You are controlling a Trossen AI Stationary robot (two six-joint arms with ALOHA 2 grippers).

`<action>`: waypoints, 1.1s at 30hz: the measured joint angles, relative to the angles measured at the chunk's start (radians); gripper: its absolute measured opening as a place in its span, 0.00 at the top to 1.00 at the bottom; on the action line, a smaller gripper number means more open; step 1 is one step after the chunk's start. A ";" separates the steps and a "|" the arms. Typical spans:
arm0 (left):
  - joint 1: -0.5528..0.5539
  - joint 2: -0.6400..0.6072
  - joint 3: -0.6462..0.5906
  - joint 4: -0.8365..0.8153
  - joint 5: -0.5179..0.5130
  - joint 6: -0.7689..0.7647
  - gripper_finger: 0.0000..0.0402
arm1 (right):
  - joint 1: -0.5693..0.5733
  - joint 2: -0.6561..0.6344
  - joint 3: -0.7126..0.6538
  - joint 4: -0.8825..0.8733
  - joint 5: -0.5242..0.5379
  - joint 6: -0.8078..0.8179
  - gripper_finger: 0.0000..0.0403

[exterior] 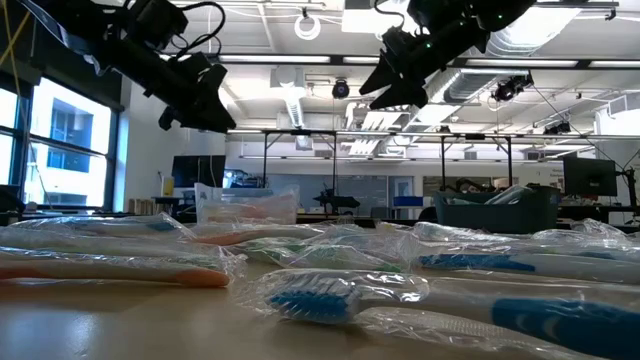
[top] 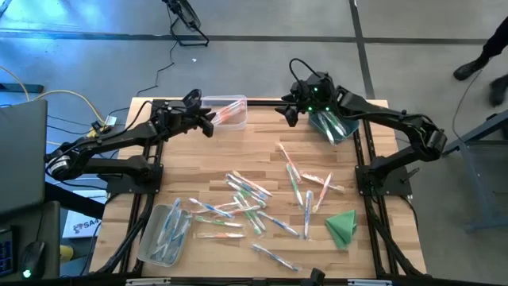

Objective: Pick & Place Toothbrushes
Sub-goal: Put the orange toothbrush into the transparent bin

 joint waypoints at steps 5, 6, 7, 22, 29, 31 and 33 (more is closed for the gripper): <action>0.000 0.000 0.000 0.018 -0.006 0.002 0.67 | 0.000 0.000 0.000 0.001 0.004 0.000 0.32; 0.000 0.000 0.000 0.017 -0.006 0.002 0.67 | -0.001 0.000 0.000 0.001 0.004 0.000 0.32; 0.000 0.000 0.000 0.017 -0.006 0.002 0.67 | -0.001 0.000 0.000 0.001 0.004 0.000 0.32; 0.000 0.000 0.000 0.012 -0.009 0.003 0.67 | -0.001 0.000 0.000 0.000 0.025 0.127 0.32; 0.000 0.000 0.000 0.012 -0.019 0.001 0.67 | 0.002 0.000 0.000 -0.120 0.024 0.223 0.32; 0.000 0.000 0.000 0.012 -0.020 0.000 0.67 | 0.008 0.000 0.000 -0.195 0.025 0.235 0.32; 0.000 0.000 0.000 0.012 -0.020 0.000 0.67 | 0.018 0.000 0.000 -0.277 0.026 0.234 0.32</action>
